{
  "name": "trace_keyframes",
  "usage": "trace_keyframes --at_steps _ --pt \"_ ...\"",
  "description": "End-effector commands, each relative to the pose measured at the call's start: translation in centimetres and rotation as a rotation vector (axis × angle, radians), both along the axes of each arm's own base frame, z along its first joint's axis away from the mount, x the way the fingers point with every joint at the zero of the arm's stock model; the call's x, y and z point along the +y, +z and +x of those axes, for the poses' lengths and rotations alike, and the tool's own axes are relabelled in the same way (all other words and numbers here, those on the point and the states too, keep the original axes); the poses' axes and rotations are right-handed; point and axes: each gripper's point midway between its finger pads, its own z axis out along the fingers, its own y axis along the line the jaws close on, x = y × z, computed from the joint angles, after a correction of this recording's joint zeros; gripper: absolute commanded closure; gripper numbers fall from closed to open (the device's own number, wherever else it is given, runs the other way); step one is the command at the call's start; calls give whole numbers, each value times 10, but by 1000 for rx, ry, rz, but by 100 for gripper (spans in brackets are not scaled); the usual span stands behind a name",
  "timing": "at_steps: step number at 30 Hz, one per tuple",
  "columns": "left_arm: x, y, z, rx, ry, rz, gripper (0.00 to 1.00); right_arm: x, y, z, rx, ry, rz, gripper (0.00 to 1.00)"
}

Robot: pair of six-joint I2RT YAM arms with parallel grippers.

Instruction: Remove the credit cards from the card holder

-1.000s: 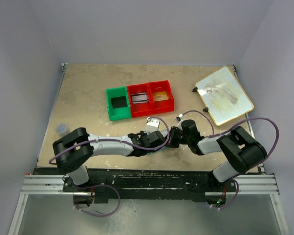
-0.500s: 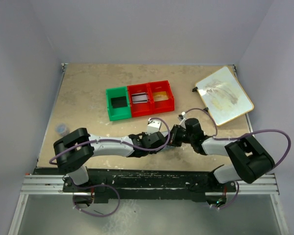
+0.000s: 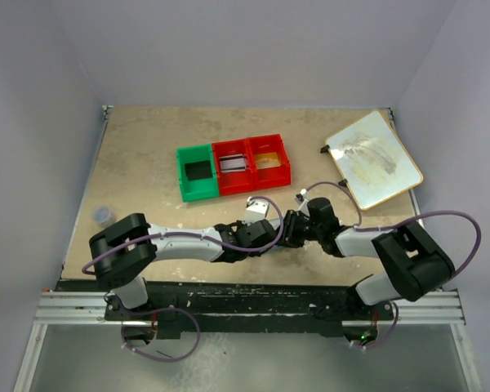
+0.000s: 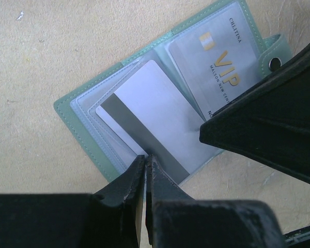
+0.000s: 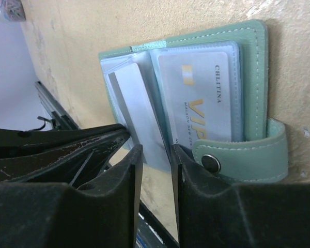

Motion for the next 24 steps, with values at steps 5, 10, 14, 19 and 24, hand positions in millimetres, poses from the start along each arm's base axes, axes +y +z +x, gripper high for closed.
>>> trace_keyframes --at_steps 5,10,14,19,24 --pt "3 -22 -19 83 -36 23 100 14 4 -5 -35 89 102 68" --pt "1 -23 -20 86 -37 18 100 14 2 -15 -6 88 145 78" --pt "2 -23 -20 85 -39 24 100 16 5 -15 -4 92 155 100" --pt "8 -23 -19 76 -30 43 100 9 12 -3 -31 32 139 100" --pt "12 -27 -18 73 -24 59 100 -11 7 2 -18 -23 108 100"
